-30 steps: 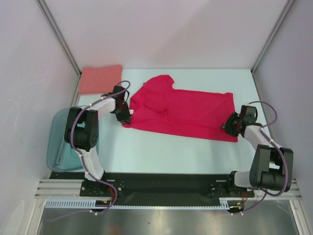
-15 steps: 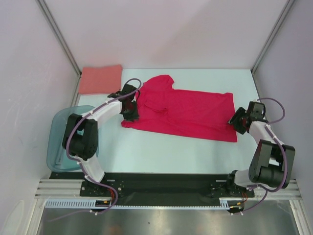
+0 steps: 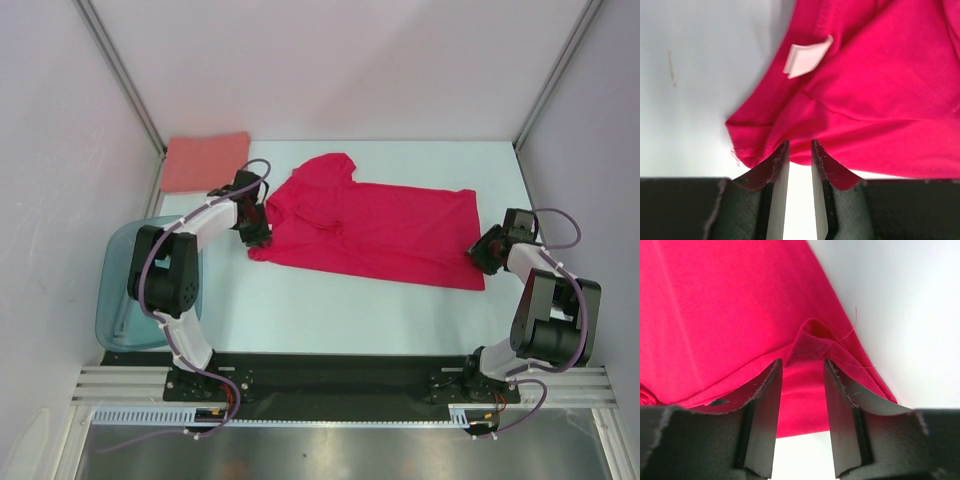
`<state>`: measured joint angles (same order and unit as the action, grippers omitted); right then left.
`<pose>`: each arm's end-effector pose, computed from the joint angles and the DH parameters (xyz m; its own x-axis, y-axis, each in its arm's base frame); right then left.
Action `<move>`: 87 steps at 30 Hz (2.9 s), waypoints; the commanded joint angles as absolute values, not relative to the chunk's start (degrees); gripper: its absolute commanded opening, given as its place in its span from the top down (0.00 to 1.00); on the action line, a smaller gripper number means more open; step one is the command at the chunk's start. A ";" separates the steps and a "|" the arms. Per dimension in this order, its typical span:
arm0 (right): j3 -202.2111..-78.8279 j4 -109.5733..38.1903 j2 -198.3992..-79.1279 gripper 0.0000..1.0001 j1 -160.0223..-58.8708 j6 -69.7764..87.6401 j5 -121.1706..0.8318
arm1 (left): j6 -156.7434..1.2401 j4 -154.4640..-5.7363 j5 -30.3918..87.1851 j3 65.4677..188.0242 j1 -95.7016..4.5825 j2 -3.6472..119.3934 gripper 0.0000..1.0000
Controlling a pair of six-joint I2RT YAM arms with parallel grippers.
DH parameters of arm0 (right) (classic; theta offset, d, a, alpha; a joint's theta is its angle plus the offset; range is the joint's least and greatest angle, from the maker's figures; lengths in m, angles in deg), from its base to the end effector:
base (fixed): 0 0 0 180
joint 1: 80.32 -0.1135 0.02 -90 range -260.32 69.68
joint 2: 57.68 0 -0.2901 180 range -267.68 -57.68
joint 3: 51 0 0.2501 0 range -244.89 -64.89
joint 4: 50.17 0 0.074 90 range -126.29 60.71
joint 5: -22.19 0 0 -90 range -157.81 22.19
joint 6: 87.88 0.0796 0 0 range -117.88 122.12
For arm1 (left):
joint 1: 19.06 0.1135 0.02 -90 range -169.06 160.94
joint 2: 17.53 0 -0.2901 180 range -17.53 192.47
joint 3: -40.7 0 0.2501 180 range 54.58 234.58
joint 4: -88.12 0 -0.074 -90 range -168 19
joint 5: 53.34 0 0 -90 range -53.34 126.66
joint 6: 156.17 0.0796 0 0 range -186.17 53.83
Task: Fold and stack the t-shirts
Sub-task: Fold the tshirt
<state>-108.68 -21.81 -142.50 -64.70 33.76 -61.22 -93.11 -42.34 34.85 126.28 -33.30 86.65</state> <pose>0.2943 -0.0728 0.1622 -0.5682 0.7000 -0.4326 0.5908 0.7130 0.3776 0.3728 -0.0972 0.1725 -0.9185 -0.2341 -0.3187 -0.1782 0.9645 -0.1948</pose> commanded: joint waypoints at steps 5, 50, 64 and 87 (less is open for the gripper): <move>-111.20 -23.37 -144.60 0.60 -64.59 38.24 -64.91 | -92.89 -44.07 33.67 124.71 -31.89 88.46 0.71; -120.15 -33.55 -141.50 0.23 -90.56 29.55 -57.63 | -89.37 -50.31 17.33 137.61 -31.28 89.24 0.47; -134.05 -43.94 -165.77 0.34 -103.61 27.08 -48.30 | -89.20 -54.79 18.29 150.90 -34.09 104.19 0.55; -143.72 -40.78 -175.37 0.41 -106.42 22.42 -46.89 | -91.66 -52.60 20.14 157.14 -34.97 111.66 0.62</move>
<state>-140.65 -41.28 -174.56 -105.79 24.62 -47.14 -91.19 -52.96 19.93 154.21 -34.70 111.26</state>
